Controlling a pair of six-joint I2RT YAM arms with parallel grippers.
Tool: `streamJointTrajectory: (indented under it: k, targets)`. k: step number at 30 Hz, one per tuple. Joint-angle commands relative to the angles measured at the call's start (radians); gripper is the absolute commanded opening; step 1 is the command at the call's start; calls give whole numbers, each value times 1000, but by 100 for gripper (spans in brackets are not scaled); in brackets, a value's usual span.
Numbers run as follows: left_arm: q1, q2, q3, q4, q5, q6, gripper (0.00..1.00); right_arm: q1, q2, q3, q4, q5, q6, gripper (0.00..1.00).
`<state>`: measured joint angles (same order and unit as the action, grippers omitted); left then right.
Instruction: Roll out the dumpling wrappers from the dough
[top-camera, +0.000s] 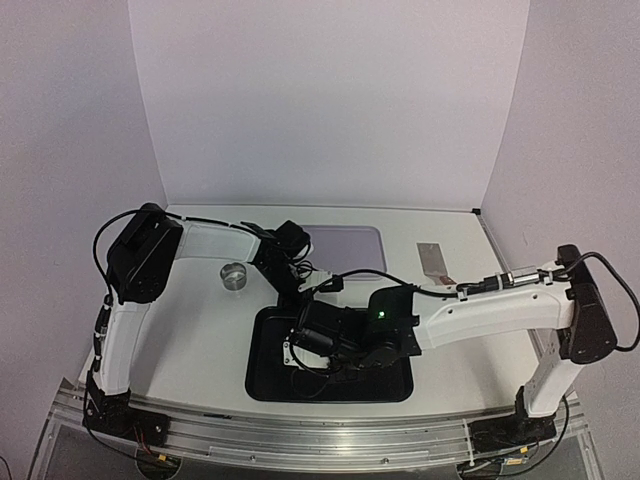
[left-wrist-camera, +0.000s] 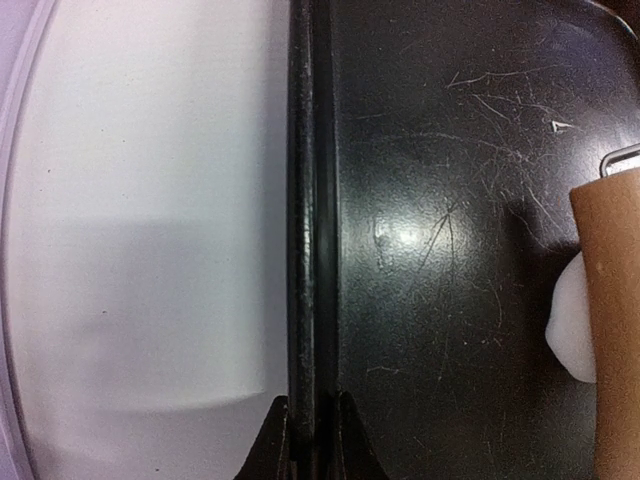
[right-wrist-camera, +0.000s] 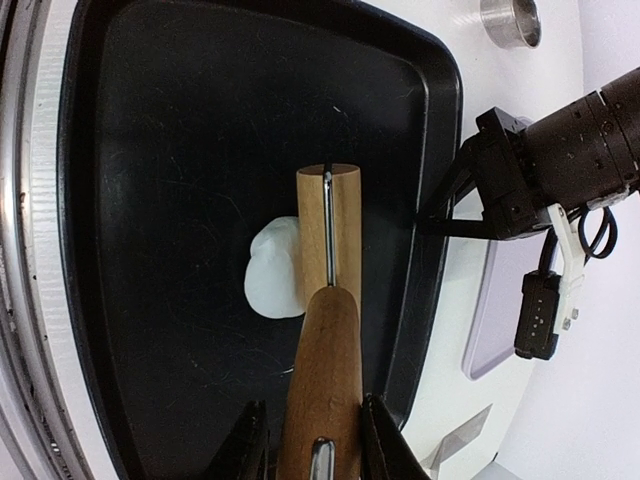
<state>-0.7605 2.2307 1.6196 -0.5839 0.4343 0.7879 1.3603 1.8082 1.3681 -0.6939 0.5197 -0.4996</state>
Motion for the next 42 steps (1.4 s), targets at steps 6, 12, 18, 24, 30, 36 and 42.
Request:
streamJointTrajectory:
  k: [6, 12, 18, 24, 30, 36, 42]
  targets:
    - [-6, 20, 27, 49, -170, 99, 0, 4, 65, 1, -173, -141, 19, 0]
    - [-5, 15, 17, 50, -172, 97, 0, -45, 87, -17, -142, -157, -11, 0]
    - [-5, 15, 15, 56, -182, 96, 0, 27, 8, -33, -172, -108, 36, 0]
    - [-5, 17, 11, 61, -191, 106, 0, 41, 30, -28, -178, -108, 39, 0]
    - [-5, 16, 8, 64, -200, 108, 0, -3, 91, -60, -121, -145, 19, 0]
    - [-5, 15, 5, 67, -200, 104, 0, 3, 70, -114, -97, -142, 68, 0]
    - [-5, 17, 6, 69, -201, 106, 0, 42, 3, -105, -144, -77, 42, 0]
